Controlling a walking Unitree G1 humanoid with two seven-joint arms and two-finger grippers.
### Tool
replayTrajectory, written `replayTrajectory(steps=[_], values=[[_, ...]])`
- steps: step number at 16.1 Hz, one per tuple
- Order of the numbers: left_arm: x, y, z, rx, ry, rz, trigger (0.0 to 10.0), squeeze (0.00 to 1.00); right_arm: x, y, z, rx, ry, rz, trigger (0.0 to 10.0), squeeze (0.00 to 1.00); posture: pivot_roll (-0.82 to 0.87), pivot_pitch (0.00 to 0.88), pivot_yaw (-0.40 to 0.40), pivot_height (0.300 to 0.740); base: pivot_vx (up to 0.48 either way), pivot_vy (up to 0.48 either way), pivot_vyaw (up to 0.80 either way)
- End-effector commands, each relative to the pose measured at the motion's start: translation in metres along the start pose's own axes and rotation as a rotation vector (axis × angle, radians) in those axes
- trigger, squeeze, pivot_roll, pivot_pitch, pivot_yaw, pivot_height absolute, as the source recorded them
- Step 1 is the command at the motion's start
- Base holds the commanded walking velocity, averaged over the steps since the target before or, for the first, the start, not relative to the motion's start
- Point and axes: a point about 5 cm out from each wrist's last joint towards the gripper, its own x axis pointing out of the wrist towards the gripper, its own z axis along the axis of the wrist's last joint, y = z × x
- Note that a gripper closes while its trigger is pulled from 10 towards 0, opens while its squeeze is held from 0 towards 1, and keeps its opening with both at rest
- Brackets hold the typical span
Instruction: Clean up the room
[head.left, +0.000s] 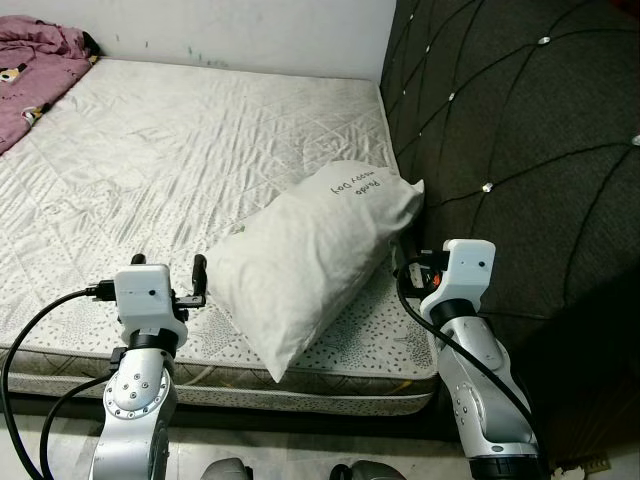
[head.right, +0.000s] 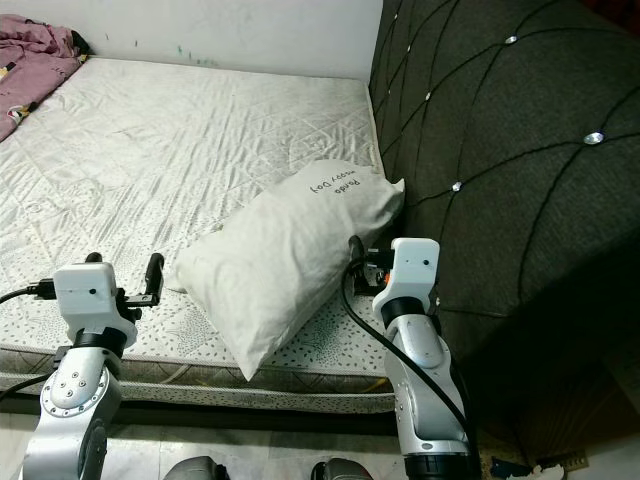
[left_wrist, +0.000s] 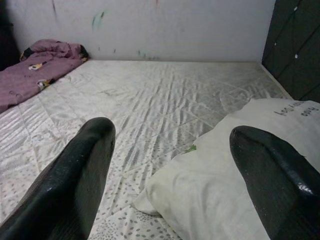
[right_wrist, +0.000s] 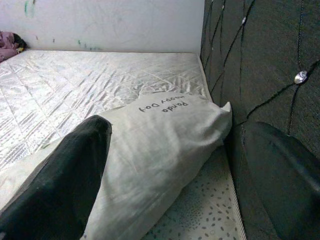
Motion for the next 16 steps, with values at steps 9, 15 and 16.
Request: replayTrajectory(steps=[9, 15, 16], values=[[0.004, -0.0061, 0.0082, -0.005, -0.004, -0.025, 10.0, 0.0, 0.003, 0.0068, 0.0032, -0.006, 0.004, 0.058, 10.0, 0.0, 0.07, 0.052, -0.051, 0.74, 0.0, 0.0, 0.0], [0.0039, -0.0076, 0.0085, -0.008, -0.001, -0.033, 10.0, 0.0, 0.0029, 0.0098, 0.003, -0.005, 0.01, 0.09, 10.0, 0.0, 0.07, 0.053, -0.053, 0.74, 0.0, 0.0, 0.0], [0.0039, -0.0077, 0.0085, -0.009, 0.0, -0.033, 10.0, 0.0, 0.0028, 0.01, 0.0024, -0.004, 0.013, 0.094, 10.0, 0.0, 0.07, 0.053, -0.053, 0.74, 0.0, 0.0, 0.0]])
